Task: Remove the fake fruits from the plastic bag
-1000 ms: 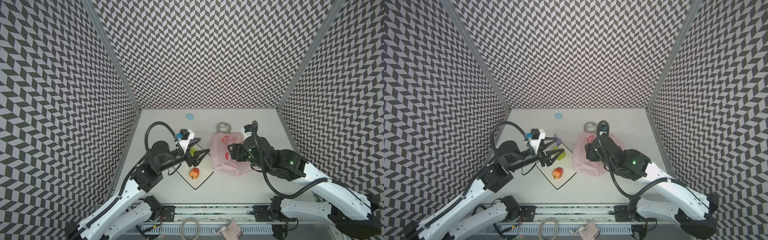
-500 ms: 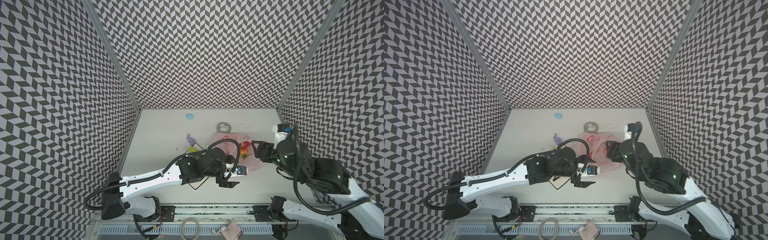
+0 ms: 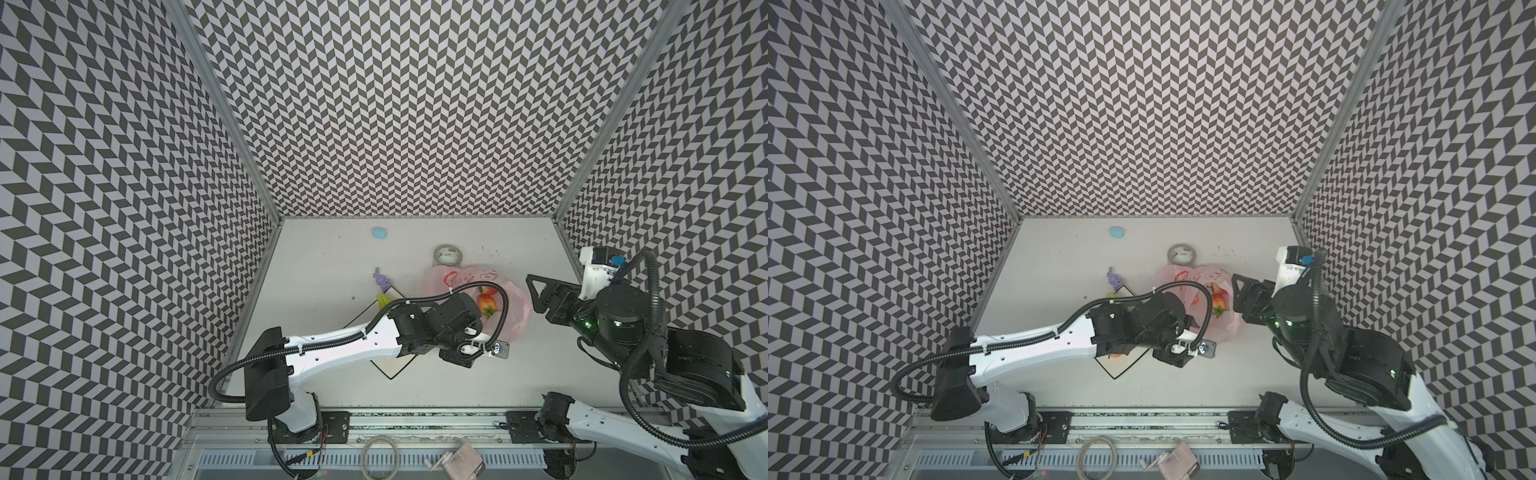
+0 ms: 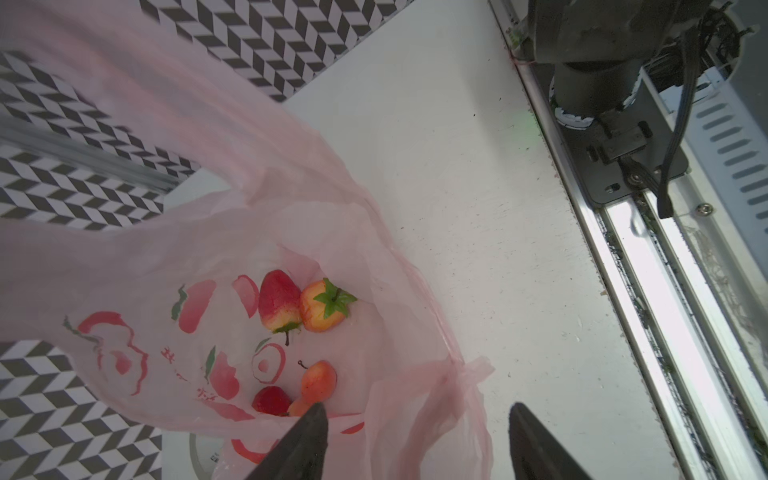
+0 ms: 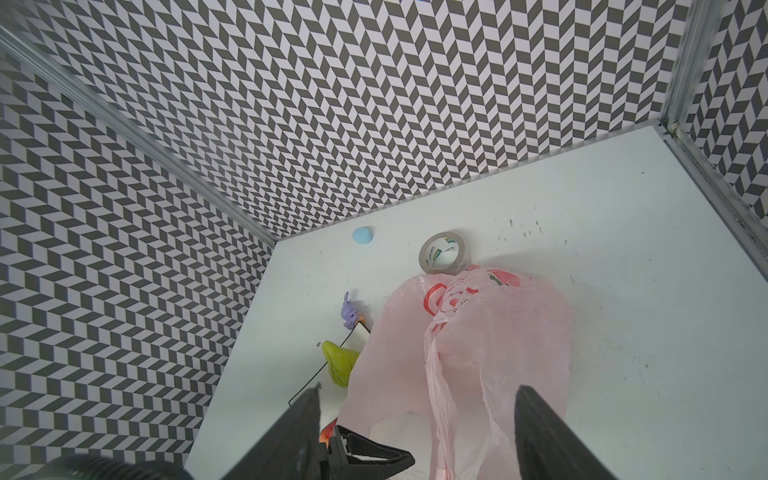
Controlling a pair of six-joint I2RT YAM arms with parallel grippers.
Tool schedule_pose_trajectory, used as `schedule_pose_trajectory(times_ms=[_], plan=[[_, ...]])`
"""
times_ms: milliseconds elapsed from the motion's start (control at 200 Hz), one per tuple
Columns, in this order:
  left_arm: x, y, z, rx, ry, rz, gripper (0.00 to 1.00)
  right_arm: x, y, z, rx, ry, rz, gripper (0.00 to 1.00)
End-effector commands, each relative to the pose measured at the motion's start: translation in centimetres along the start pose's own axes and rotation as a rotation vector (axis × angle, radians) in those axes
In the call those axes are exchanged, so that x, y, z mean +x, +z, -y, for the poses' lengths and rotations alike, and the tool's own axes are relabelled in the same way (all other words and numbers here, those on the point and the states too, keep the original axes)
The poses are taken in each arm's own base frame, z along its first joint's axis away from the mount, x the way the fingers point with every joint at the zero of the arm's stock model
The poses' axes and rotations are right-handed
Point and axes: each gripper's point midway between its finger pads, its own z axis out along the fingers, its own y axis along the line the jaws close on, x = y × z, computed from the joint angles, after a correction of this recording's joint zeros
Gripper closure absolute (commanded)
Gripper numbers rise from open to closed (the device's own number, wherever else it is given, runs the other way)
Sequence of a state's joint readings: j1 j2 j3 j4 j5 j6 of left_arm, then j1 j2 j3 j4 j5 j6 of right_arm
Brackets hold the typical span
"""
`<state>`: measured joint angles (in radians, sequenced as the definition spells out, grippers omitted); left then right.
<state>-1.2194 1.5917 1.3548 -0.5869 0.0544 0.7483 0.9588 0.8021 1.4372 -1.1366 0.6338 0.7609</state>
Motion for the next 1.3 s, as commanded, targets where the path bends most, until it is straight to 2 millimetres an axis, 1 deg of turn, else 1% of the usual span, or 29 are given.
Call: schedule_pose_trajectory(times_ms=[0,70,125,220,275,401,476,531,591,671,756,806,826,901,1016,1061,1167,1247,1297], plan=[[0.2,0.4,0.1,0.020,0.028,-0.046,0.40,-0.3,0.1,0.1,-0.003,0.032,0.023,0.28],[0.4,0.9,0.4,0.024,0.040,-0.056,0.44,0.0,0.1,0.3,-0.002,0.047,0.019,0.28],[0.7,1.3,0.1,0.002,0.051,-0.077,0.50,0.0,-0.1,0.4,-0.007,0.056,0.023,0.28],[1.0,1.8,-0.8,-0.058,0.059,-0.115,0.64,-0.2,-0.3,0.6,-0.009,0.067,0.031,0.28],[0.9,1.7,-1.2,-0.081,0.052,-0.118,0.71,-0.2,-0.3,0.7,-0.009,0.066,0.032,0.29],[0.2,0.6,-1.9,-0.131,0.035,-0.080,0.84,-0.1,-0.3,0.6,-0.009,0.057,0.029,0.29],[-0.4,-0.5,-2.6,-0.178,0.005,-0.035,0.92,-0.2,-0.3,0.7,-0.006,0.055,0.033,0.29],[-1.0,-1.5,-3.3,-0.225,-0.033,0.011,1.00,-0.4,-0.4,0.7,-0.007,0.052,0.041,0.28],[-1.6,-2.8,-4.3,-0.295,-0.097,0.066,1.00,-0.7,-0.4,0.7,0.003,0.037,0.051,0.28],[-2.3,-5.0,-5.6,-0.399,-0.193,0.169,1.00,-1.2,-0.3,0.4,0.016,-0.004,0.061,0.28],[-2.3,-7.6,-6.9,-0.508,-0.317,0.275,1.00,-1.8,0.0,-0.5,0.019,-0.067,0.063,0.28],[-1.8,-9.1,-7.6,-0.560,-0.411,0.334,1.00,-2.0,0.2,-1.1,0.014,-0.112,0.055,0.28],[-1.5,-9.7,-7.9,-0.580,-0.450,0.357,1.00,-2.6,0.2,-1.9,-0.008,-0.107,0.073,0.28],[-0.1,-11.7,-8.8,-0.656,-0.600,0.439,1.00,-3.0,0.6,-3.6,-0.048,-0.154,0.072,0.28],[2.8,-14.1,-9.4,-0.743,-0.826,0.564,1.00,-2.5,1.6,-6.9,-0.147,-0.252,0.038,0.31],[4.2,-14.9,-9.5,-0.779,-0.908,0.596,1.00,-1.9,2.1,-8.3,-0.192,-0.289,0.009,0.32],[6.6,-15.9,-9.4,-0.839,-1.059,0.645,1.00,0.6,3.7,-11.2,-0.288,-0.383,-0.093,0.37],[8.0,-16.3,-9.2,-0.869,-1.171,0.680,1.00,2.9,5.0,-12.4,-0.326,-0.420,-0.168,0.41],[8.8,-16.4,-9.0,-0.885,-1.246,0.705,1.00,4.3,5.8,-12.5,-0.326,-0.428,-0.205,0.44]])
